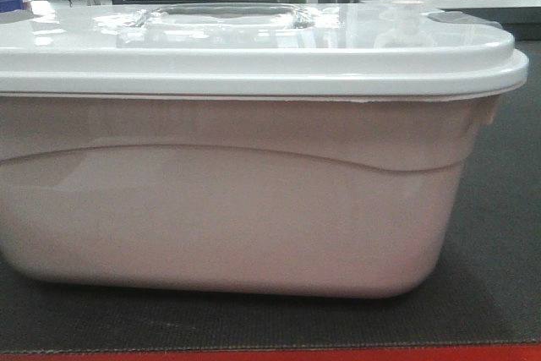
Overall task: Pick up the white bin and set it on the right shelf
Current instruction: 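Move both grippers down to the lid rim on either end of the pink bin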
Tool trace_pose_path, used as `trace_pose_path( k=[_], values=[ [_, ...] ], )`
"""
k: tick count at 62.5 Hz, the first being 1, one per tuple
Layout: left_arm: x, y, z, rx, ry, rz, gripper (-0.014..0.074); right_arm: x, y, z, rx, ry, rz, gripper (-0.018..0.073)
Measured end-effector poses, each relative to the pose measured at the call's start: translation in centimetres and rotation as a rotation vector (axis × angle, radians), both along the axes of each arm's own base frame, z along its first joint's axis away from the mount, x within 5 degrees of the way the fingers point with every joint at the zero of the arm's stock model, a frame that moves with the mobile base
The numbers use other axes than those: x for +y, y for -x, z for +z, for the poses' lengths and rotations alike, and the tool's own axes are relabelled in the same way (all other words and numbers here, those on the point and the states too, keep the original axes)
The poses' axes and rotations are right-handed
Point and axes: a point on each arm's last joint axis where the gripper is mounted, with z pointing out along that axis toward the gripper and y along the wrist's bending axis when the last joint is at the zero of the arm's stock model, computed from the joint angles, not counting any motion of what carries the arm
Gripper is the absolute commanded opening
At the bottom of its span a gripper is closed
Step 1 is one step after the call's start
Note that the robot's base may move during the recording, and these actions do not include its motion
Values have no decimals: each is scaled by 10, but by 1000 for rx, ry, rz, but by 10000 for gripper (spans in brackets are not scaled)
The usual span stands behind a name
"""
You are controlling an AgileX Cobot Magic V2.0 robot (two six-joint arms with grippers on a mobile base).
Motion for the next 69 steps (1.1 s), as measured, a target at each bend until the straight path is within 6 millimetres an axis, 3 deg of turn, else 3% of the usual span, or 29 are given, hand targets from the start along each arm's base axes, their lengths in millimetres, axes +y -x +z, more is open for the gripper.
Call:
trace_pose_path(
  k=[53,63,69],
  values=[
    [1,0,8,-88,26,8,-117,0,0,4,-49,1,0,70],
    [2,2,21,-232,33,24,-117,0,1,11,-121,2,0,70],
    [2,5,40,-277,32,22,-117,0,3,21,-170,-27,0,70]
  ],
)
